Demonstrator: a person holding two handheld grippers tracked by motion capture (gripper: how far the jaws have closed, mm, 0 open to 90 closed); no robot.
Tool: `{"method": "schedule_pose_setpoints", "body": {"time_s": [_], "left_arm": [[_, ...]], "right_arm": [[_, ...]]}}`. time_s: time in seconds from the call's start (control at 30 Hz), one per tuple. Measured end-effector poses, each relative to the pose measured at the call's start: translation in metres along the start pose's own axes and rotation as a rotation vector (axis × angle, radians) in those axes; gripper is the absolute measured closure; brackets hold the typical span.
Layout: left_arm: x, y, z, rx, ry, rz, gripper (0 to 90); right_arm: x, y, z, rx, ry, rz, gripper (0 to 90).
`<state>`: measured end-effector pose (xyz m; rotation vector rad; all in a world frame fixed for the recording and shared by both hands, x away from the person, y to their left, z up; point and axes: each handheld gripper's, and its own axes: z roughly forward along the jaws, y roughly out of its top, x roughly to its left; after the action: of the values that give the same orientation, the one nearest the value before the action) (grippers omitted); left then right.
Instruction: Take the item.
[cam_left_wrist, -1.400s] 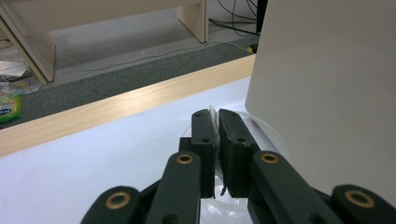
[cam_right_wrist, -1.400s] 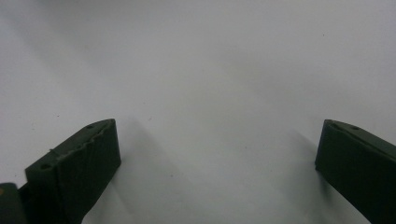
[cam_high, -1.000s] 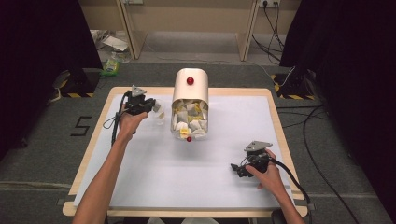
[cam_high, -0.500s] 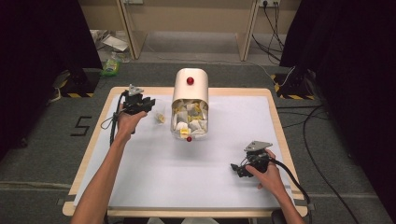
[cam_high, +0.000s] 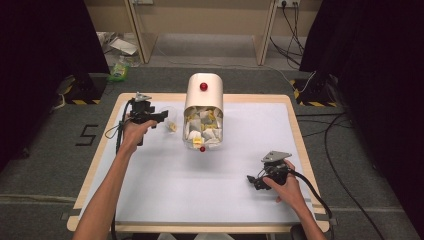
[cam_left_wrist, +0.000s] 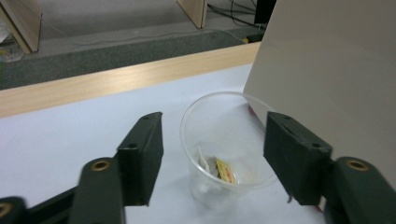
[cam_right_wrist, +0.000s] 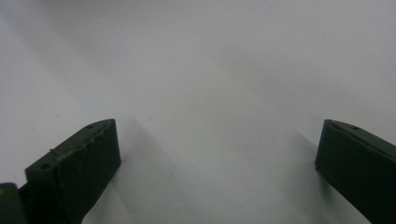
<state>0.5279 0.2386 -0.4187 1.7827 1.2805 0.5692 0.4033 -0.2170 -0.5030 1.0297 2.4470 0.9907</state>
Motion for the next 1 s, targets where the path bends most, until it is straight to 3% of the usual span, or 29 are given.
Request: {"method": "schedule_pose_setpoints", "body": {"time_s": [0.13,0.23,0.37,1.0], "left_arm": [[-0.002,-0.002,-0.001,0.019,0.016,0.000,21.8],[-0.003,-0.004,-0.002,0.017,-0.001,-0.008,14.9],[-0.006,-0.005,-0.005,0.009,-0.011,0.026,14.8],[-0.017,-0.019,-0.025,-0.024,-0.049,0.014,14.8]], "right_arm": [[0.000,0.000,0.000,0.000,-0.001,-0.001,0.5],[0.000,0.000,0.000,0.000,0.000,0.000,0.5],[0.000,0.000,0.000,0.000,0.000,0.000,0.5],[0.000,0.000,0.000,-0.001,-0.002,-0.001,0.5]]}}
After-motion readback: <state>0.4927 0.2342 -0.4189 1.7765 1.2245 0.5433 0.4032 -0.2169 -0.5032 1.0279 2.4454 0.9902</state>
